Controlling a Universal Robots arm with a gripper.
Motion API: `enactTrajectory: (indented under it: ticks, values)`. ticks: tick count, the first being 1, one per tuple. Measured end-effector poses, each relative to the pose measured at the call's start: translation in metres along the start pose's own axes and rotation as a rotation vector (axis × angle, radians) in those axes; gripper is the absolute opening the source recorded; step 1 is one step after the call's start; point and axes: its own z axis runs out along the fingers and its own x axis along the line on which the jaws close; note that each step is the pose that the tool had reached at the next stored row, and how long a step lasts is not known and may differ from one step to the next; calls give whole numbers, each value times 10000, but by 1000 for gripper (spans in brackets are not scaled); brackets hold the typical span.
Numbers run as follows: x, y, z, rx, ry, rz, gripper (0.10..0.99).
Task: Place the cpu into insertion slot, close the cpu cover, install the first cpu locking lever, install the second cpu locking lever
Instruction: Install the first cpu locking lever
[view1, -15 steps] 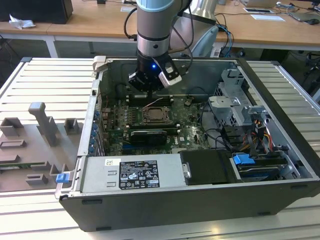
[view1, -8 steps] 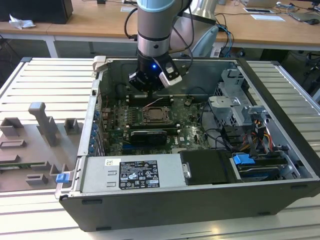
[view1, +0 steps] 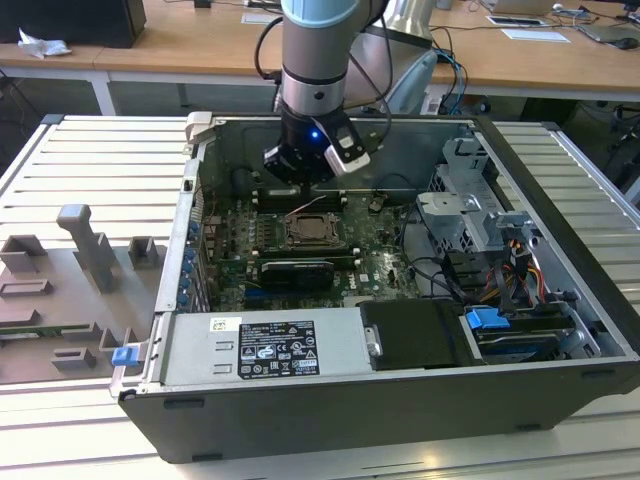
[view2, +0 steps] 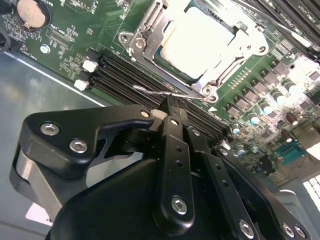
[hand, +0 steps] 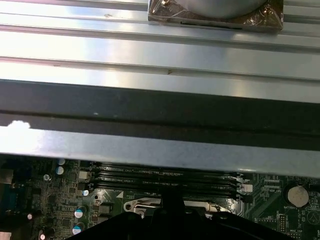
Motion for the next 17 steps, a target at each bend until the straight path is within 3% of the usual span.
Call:
enactTrajectory:
  ticks: [17]
  values:
    - [-193, -14, 103, 12, 1, 0, 106]
